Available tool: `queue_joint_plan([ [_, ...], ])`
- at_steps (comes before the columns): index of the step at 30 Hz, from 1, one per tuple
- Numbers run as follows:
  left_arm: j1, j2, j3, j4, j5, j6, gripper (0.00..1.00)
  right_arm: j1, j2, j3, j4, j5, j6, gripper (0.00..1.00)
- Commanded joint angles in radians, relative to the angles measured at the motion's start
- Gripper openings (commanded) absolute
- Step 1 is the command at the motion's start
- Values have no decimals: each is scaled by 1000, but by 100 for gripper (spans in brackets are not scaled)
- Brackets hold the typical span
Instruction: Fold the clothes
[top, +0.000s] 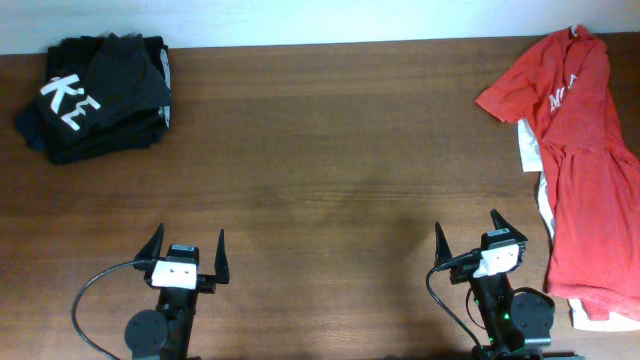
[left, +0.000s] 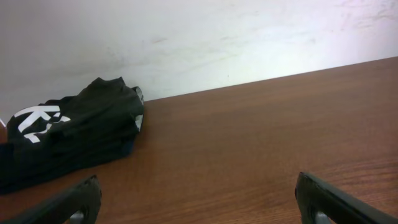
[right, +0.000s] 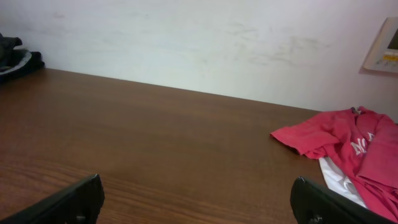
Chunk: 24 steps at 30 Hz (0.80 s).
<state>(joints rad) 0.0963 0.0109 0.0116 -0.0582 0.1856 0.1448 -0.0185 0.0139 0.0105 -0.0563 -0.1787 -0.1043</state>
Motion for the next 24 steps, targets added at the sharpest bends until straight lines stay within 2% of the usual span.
queue_joint_plan([
  [1, -5, -5, -3, -6, 0, -9, 99, 5, -8, -5, -7, -12, 8, 99],
  [5, -5, -5, -3, -6, 0, -9, 99, 5, -8, -5, 33, -53, 26, 99],
  [10, -5, -5, -3, -6, 0, -9, 99, 5, -8, -5, 117, -538, 245, 99],
  [13, -5, -5, -3, -6, 0, -9, 99, 5, -8, -5, 172, -684, 282, 99],
  [15, -5, -5, -3, -6, 0, -9, 99, 5, -8, -5, 188, -689, 283, 99],
  [17, -5, -5, -3, -6, 0, -9, 99, 5, -8, -5, 263, -645, 351, 99],
  [21, -5, -5, -3, -6, 0, -9, 99, 5, -8, -5, 460, -485, 380, 99],
  [24, -5, -5, -3, -6, 0, -9, 99, 5, -6, 22, 491, -360, 379, 99],
])
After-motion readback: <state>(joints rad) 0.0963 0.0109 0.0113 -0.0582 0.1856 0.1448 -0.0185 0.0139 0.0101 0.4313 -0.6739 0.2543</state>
